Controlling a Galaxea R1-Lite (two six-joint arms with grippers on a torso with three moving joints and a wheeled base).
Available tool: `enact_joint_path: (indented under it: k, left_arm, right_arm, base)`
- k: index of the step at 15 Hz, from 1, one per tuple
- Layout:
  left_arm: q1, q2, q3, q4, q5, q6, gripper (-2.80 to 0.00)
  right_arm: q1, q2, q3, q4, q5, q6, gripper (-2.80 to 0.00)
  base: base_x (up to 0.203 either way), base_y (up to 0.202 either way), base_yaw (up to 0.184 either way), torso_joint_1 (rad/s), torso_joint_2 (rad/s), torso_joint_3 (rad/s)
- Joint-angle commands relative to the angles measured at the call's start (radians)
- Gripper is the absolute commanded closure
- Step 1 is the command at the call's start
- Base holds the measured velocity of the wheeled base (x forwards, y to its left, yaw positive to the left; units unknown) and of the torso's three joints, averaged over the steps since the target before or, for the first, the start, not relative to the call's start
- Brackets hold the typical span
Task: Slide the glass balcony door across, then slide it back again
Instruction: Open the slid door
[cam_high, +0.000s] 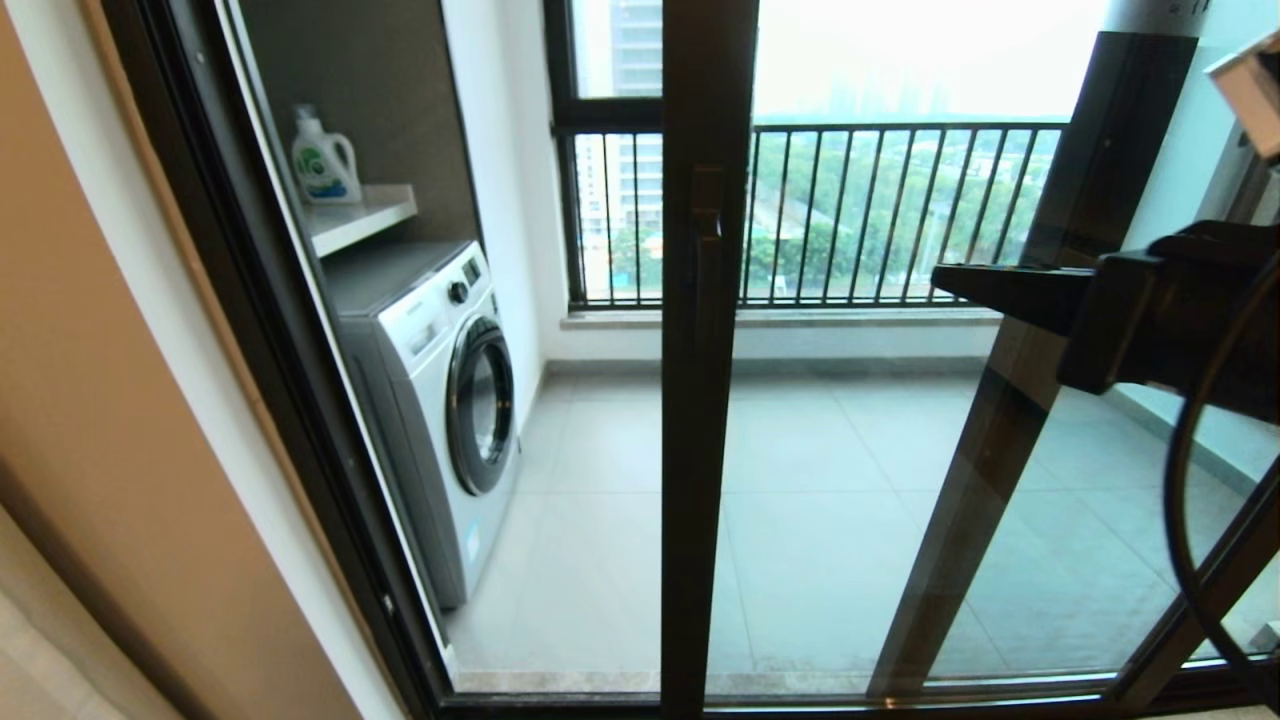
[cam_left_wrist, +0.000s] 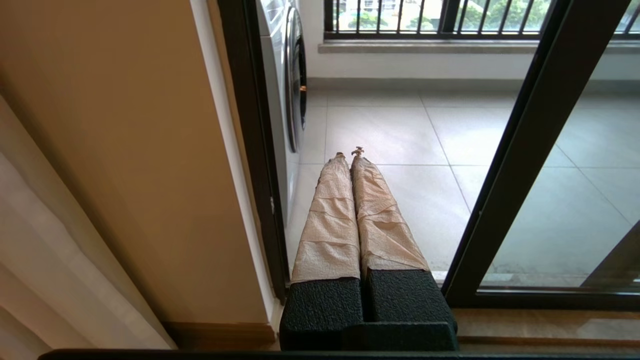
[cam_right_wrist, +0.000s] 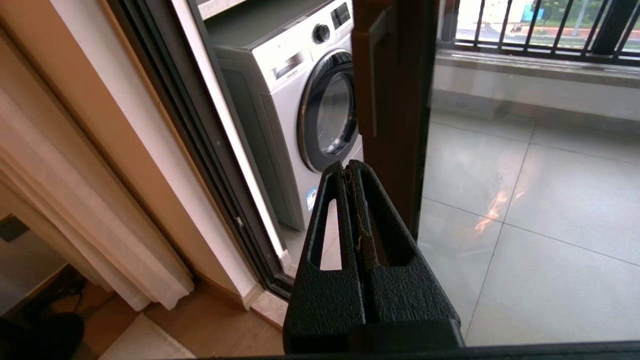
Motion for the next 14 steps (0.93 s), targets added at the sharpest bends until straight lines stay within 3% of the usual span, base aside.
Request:
enact_joint_path:
  k: [1,8,14]
  left_arm:
    - [0.000,0.002,0.000,0.000,0.000,0.000,0.00]
    - [0.000,0.002,0.000,0.000,0.000,0.000,0.00]
    - [0.000,0.002,0.000,0.000,0.001,0.000,0.00]
  right_arm:
    - [0.046,0.143,-0.088,-0.003,-0.023,-0.002,0.00]
    - [0.068,0.445,-0.374,-0.001,-0.092,-0.001,0.00]
    - [0.100,0.605,-0.560,0.000,-0.100,0.002,0.00]
  base:
    - [0.000,0.000,0.000,0.000,0.00,0.000]
    - [0.000,0.000,0.000,0.000,0.00,0.000]
    - [0.000,0.000,0.000,0.000,0.00,0.000]
